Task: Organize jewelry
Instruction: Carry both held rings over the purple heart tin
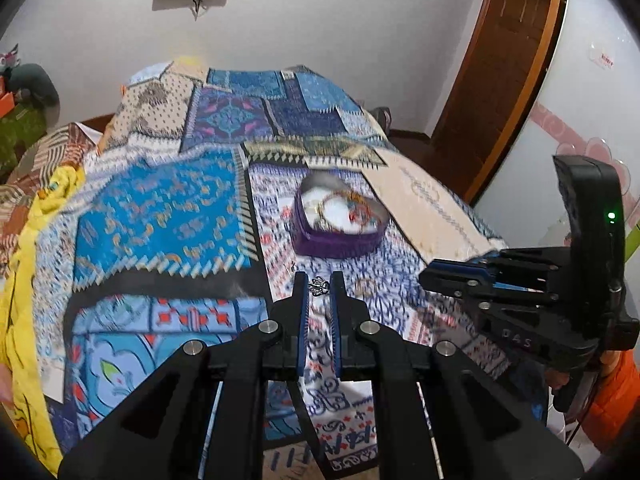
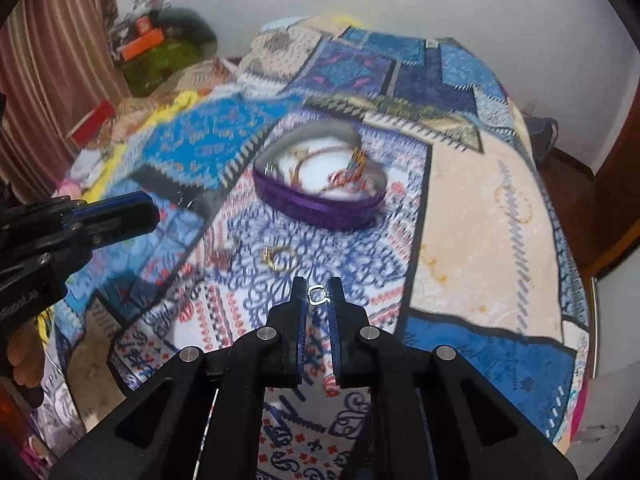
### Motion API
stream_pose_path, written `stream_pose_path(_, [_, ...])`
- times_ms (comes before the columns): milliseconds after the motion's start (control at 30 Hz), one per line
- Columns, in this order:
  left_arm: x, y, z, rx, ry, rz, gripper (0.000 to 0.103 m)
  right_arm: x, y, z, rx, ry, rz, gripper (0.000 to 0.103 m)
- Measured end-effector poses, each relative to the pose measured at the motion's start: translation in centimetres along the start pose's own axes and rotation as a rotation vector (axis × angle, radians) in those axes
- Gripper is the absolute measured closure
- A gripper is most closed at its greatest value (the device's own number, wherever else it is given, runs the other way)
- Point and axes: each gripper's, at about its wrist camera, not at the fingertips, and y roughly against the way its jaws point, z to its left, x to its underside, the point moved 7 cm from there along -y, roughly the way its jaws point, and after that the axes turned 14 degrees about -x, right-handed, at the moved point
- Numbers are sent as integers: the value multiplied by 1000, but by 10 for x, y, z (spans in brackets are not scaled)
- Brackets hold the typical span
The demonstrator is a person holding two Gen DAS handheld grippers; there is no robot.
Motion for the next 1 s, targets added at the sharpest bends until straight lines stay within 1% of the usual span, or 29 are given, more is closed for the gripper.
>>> stream_pose_path(200, [-24, 3, 2, -33, -3, -47, 95, -20, 17, -1, 12, 8, -70, 94])
stream_pose_path(567, [-64, -5, -8, -7, -9, -107, 95, -53, 25, -8, 5, 11, -157, 94])
stream_pose_path(767, [-82, -15, -18, 17, -18, -125, 95, -62, 21, -9, 1, 20, -171, 94])
stream_pose_path(1000, [-86, -32, -27, 47, -26, -109, 95, -66, 5, -13, -13, 32, -149, 94])
